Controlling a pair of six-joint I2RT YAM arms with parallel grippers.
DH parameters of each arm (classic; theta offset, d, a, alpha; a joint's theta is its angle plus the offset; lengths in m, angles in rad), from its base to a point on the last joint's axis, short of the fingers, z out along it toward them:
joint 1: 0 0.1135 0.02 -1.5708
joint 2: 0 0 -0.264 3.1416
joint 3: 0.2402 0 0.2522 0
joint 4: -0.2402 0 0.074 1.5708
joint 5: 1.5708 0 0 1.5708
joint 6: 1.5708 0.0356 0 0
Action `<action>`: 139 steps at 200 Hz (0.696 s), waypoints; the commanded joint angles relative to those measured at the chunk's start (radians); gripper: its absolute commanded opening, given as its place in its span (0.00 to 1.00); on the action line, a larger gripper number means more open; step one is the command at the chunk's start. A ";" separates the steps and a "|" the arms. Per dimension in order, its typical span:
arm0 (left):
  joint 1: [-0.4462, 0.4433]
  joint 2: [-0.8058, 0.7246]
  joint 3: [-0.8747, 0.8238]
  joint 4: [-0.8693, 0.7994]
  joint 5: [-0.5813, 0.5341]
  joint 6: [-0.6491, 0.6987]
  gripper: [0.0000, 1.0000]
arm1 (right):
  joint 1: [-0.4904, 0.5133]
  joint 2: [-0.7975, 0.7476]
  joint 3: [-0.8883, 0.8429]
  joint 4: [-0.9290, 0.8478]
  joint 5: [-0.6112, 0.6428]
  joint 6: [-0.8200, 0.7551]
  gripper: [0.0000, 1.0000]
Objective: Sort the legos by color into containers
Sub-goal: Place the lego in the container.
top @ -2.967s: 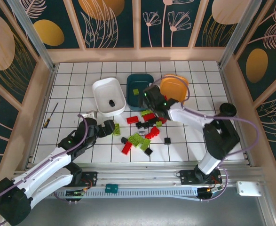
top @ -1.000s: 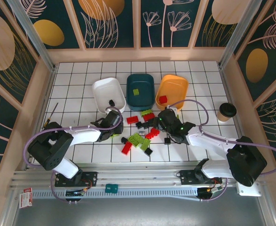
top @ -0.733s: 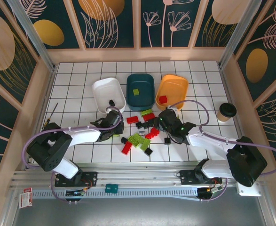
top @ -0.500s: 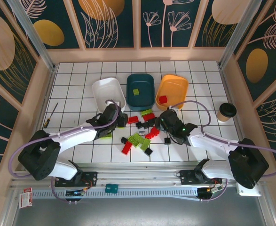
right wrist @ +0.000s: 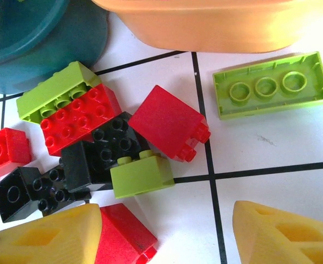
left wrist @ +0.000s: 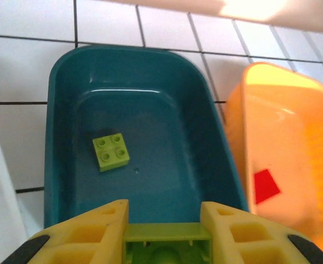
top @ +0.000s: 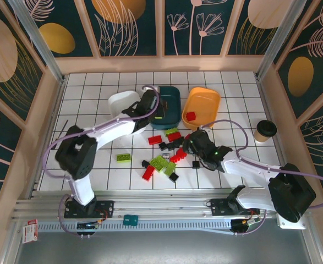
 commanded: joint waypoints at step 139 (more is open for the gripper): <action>-0.023 -0.523 -0.422 0.029 0.089 -0.072 0.98 | 0.253 -0.044 -0.017 -0.119 -0.158 -0.025 0.66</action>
